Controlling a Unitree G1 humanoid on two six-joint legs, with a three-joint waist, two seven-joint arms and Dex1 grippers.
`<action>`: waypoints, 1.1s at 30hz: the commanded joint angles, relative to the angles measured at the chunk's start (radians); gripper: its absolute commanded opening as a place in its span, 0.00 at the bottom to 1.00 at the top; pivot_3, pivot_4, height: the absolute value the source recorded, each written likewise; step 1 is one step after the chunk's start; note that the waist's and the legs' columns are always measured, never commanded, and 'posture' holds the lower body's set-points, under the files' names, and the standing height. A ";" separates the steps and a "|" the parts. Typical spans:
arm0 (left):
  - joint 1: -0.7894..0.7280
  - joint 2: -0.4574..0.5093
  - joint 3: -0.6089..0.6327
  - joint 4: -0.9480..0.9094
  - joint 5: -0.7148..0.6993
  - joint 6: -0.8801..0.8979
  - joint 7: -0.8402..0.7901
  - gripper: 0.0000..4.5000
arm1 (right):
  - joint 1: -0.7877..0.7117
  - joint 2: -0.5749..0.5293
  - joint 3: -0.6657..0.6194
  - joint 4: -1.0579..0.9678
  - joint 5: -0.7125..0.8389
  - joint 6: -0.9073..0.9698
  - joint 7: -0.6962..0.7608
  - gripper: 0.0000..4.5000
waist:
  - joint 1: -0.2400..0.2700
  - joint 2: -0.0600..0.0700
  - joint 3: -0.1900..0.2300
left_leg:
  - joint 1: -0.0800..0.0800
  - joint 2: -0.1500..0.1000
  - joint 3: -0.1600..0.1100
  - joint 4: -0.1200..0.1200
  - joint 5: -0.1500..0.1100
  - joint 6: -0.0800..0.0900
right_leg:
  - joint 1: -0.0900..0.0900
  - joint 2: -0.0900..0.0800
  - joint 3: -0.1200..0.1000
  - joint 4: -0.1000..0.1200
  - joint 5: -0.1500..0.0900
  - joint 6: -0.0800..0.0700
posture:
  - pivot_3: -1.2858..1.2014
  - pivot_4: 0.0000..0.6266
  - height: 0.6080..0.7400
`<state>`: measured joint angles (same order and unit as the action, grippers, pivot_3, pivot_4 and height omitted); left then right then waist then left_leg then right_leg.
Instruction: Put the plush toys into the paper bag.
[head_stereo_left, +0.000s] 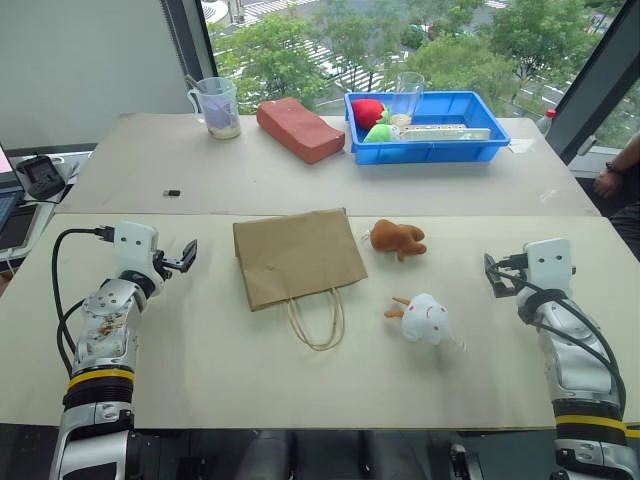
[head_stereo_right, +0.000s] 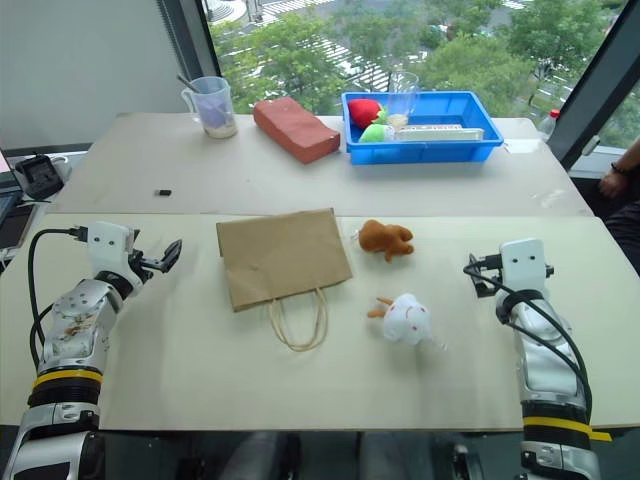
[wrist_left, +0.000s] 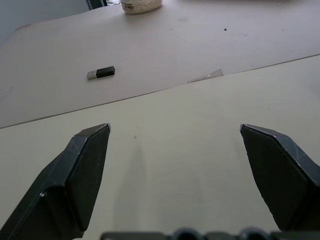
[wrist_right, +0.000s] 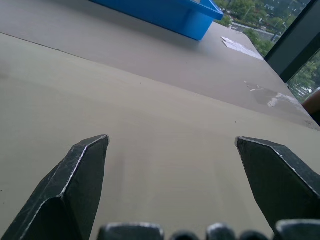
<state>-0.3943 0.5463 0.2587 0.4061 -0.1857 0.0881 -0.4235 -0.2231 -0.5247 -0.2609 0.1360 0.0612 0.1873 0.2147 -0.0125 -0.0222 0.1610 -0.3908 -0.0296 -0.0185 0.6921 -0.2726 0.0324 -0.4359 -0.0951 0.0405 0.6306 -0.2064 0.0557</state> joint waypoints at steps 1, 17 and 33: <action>-0.002 0.027 0.022 -0.034 -0.008 -0.015 -0.010 0.99 | -0.018 -0.015 -0.026 -0.024 0.003 -0.014 -0.006 1.00 | 0.000 0.000 0.000 | 0.000 0.000 0.000 0.000 0.000 0.000 | 0.000 0.000 0.000 0.000 0.000 0.000 | 0.52 0.24 1.00; -0.106 0.247 -0.107 -0.379 -0.217 0.183 -0.531 0.99 | -0.087 -0.189 0.026 -0.275 0.202 0.187 0.367 1.00 | 0.001 0.000 0.000 | 0.000 0.002 0.000 0.000 0.000 0.000 | 0.001 0.001 -0.002 -0.001 0.000 0.000 | 0.52 0.24 1.00; -0.193 0.224 -0.526 -0.367 -0.010 -0.211 -0.998 0.99 | -0.094 -0.358 0.124 -0.785 0.638 0.575 0.665 1.00 | 0.001 0.000 0.000 | 0.000 0.004 0.000 0.002 -0.001 0.002 | 0.004 0.003 -0.002 -0.005 0.000 0.000 | 0.52 0.24 1.00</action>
<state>-0.5817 0.7709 -0.2669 0.0340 -0.2059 -0.0708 -1.4025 -0.2985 -0.8668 -0.1216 -0.6079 0.6573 0.7364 0.8784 -0.0114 -0.0221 0.1614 -0.3909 -0.0257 -0.0181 0.6949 -0.2740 0.0349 -0.4309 -0.0919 0.0382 0.6253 -0.2066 0.0556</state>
